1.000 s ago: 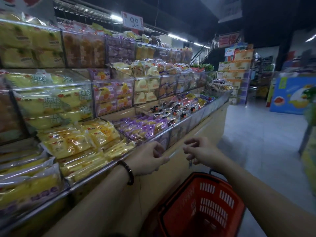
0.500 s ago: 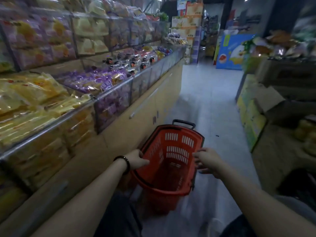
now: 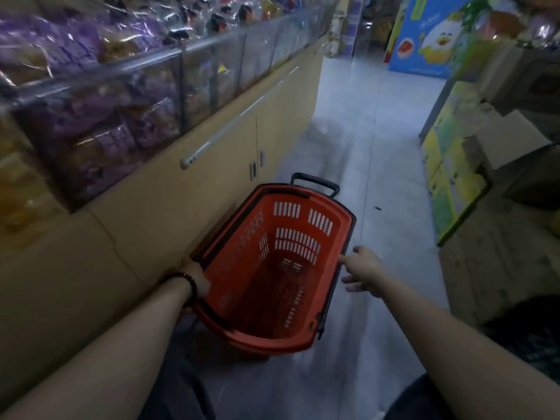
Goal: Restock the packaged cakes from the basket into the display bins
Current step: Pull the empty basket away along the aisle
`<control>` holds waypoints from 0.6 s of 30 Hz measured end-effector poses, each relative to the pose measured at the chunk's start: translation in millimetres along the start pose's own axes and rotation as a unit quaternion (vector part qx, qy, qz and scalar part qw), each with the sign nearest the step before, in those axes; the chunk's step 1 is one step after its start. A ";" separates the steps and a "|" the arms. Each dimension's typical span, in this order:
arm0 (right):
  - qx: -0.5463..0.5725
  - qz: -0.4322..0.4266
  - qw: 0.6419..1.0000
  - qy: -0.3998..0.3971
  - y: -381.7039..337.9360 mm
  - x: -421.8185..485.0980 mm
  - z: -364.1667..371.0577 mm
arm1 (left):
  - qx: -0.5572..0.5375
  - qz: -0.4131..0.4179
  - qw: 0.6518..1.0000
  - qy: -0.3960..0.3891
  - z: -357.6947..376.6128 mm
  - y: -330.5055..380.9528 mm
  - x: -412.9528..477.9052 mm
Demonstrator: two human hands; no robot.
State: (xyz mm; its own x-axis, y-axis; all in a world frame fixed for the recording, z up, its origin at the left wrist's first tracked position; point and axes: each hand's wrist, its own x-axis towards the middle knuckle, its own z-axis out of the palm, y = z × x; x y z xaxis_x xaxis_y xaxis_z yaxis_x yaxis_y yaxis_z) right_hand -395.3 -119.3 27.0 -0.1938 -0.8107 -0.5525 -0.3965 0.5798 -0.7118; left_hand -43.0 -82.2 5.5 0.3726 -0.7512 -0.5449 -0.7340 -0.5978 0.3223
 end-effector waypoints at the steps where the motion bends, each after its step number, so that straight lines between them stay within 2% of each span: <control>1: 0.000 -0.002 1.000 -0.004 -2.4 7.2 0.5 | 0.009 -0.001 1.000 0.000 3.2 -1.0 4.6; 4: -0.004 -0.017 1.000 -0.008 0.4 26.7 4.9 | 0.043 0.009 0.999 0.007 7.1 11.0 13.6; 7: -0.025 -0.036 0.999 0.000 2.8 37.6 11.2 | 0.009 0.025 0.999 0.021 6.5 33.5 14.6; 11: -0.021 -0.047 0.998 0.043 6.1 58.3 19.6 | -0.042 0.031 0.999 0.001 5.8 69.8 36.8; 14: -0.066 -0.076 0.992 0.073 35.1 108.0 23.2 | -0.070 0.071 0.993 0.061 14.4 96.3 61.7; 16: -0.092 -0.090 0.987 0.101 30.6 104.1 23.1 | -0.067 0.097 0.986 0.119 25.1 106.7 75.2; 18: -0.114 -0.060 0.986 0.106 22.1 94.9 21.9 | -0.107 0.116 0.979 0.130 34.2 115.4 86.2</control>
State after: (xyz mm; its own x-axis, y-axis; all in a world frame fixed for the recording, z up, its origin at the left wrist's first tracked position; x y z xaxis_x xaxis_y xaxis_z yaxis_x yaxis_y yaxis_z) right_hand -402.8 -181.7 -50.6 -0.3066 -0.8852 -0.3498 -0.6141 0.4648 -0.6378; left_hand -115.0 -206.4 -30.8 0.3633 -0.9026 -0.2310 -0.6911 -0.4273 0.5830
